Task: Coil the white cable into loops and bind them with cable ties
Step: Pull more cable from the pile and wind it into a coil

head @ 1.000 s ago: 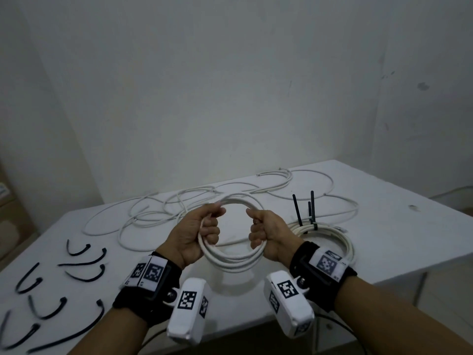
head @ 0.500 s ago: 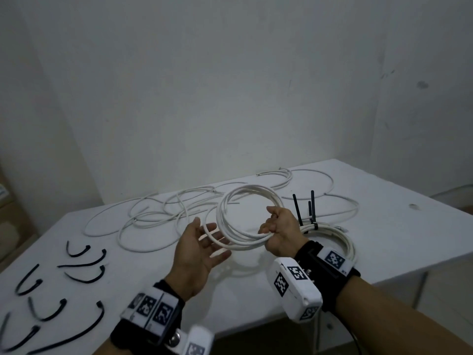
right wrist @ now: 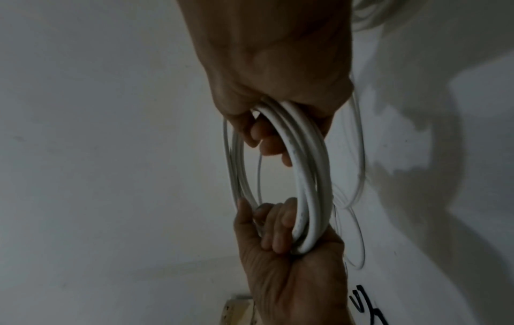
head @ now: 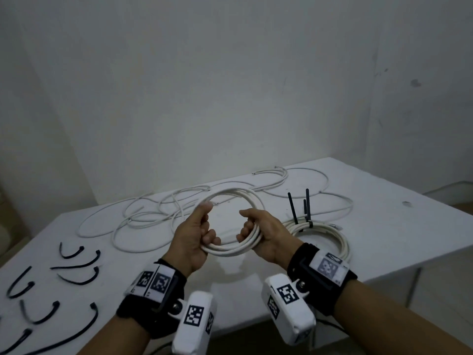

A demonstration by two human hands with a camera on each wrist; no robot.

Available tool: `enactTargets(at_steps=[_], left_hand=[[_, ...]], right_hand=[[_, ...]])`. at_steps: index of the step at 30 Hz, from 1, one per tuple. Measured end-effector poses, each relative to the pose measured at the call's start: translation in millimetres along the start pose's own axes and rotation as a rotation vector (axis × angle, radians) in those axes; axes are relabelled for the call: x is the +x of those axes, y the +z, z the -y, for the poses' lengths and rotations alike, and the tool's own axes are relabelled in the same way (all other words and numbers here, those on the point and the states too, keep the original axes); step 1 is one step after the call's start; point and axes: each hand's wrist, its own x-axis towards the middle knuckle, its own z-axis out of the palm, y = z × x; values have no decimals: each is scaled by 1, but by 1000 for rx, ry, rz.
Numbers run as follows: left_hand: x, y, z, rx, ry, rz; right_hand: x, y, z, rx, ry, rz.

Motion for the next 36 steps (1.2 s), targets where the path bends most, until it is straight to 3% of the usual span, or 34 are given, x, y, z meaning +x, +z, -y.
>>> enactTargets(at_steps=[5, 10, 12, 14, 16, 18, 19, 22, 25, 30, 33, 36], left_hand=[[-1, -1, -12, 35, -7, 112], [2, -9, -20, 180, 27, 36], [1, -12, -23, 283, 45, 29], [-1, -14, -28, 373, 52, 61], [-2, -14, -33, 429, 63, 99], [-3, -11, -37, 440, 75, 121], [-4, -9, -39, 436, 80, 129], [-6, -5, -43, 415, 92, 153], [-9, -4, -42, 401, 122, 150], [-2, -17, -49, 200, 114, 126], [5, -26, -55, 57, 97, 121], [9, -31, -56, -30, 94, 107]], right_hand=[[5, -1, -9, -7, 2, -31], [2, -7, -3, -60, 66, 95], [5, -10, 4, -273, -42, 70], [2, -10, 16, -570, -340, 29], [-1, -7, 31, -1081, -680, 51], [-2, 4, 38, -1487, -760, 160], [0, 8, 38, -1514, -722, 213], [3, 18, 35, -1148, -639, 230], [4, 20, 36, -986, -618, 210], [-5, 9, 35, -676, -368, 388], [-12, 0, 24, -363, -151, 311], [-16, -8, 7, -67, -21, 132]])
